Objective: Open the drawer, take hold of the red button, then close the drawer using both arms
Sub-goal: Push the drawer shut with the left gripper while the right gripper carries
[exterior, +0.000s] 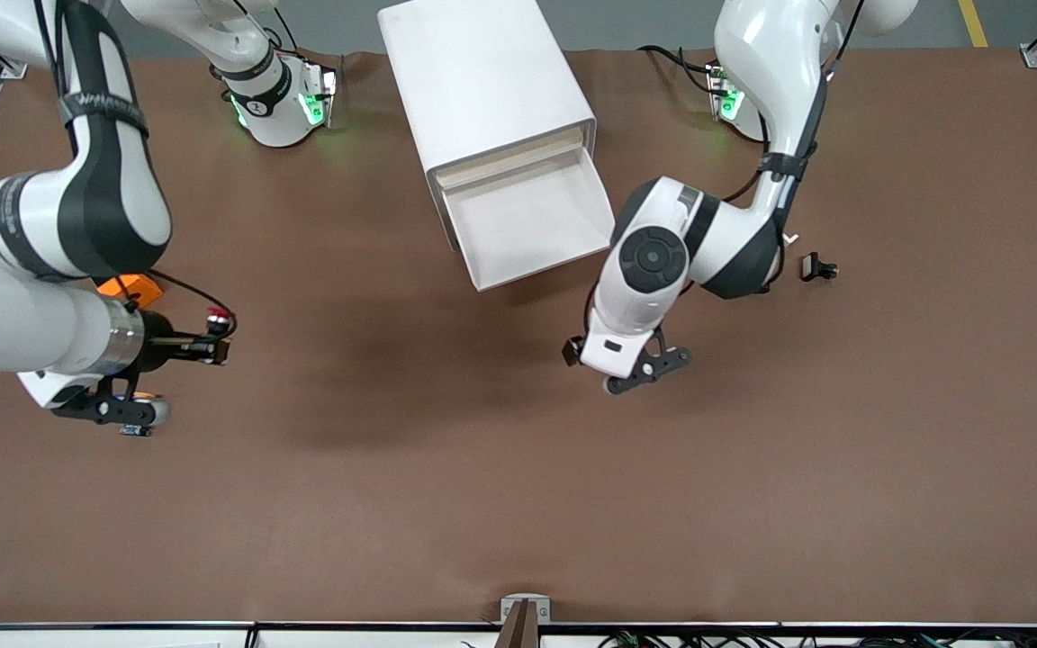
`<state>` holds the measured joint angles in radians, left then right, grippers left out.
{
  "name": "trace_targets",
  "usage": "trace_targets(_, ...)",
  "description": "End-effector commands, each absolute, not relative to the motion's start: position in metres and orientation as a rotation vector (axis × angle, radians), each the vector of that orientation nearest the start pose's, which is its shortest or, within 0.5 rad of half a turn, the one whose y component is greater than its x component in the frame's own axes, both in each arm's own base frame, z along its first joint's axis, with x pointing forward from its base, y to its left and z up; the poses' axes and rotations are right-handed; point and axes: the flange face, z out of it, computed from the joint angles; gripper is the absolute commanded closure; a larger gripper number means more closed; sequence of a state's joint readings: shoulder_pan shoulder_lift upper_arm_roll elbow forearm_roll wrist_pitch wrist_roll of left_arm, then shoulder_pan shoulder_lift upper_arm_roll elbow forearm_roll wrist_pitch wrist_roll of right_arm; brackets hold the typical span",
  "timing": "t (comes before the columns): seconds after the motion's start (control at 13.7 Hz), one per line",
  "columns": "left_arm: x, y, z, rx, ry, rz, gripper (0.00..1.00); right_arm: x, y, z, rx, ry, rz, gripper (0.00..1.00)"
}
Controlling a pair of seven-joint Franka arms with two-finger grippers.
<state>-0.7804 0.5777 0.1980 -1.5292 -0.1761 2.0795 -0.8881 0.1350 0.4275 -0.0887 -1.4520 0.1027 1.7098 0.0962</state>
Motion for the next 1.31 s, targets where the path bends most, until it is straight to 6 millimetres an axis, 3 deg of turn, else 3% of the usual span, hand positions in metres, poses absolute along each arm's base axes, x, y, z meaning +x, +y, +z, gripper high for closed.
trace_targets(0.0, 0.537, -0.422, 0.322, -3.101, -0.480, 0.095, 0.00, 0.661, 0.003, 0.395, -3.082, -0.015, 0.183, 1.00)
trace_targets(0.15, 0.520, -0.436, 0.314, -3.105, -0.429, 0.133, 0.00, 0.664, -0.029, 0.368, -3.135, -0.028, 0.124, 1.00)
trace_targets(0.51, 0.498, -0.461, 0.313, -3.126, -0.354, 0.169, 0.00, 0.663, -0.043, 0.278, -3.157, -0.016, 0.039, 1.00)
trace_targets(0.73, 0.480, -0.480, 0.315, -3.147, -0.293, 0.195, 0.00, 0.668, -0.054, 0.244, -3.200, -0.050, 0.031, 1.00)
trace_targets(0.88, 0.470, -0.490, 0.316, -3.157, -0.263, 0.211, 0.00, 0.675, -0.066, 0.229, -3.216, -0.043, 0.017, 1.00)
trace_targets(1.24, 0.442, -0.514, 0.312, -3.170, -0.181, 0.256, 0.00, 0.686, -0.069, 0.216, -3.219, -0.021, 0.012, 1.00)
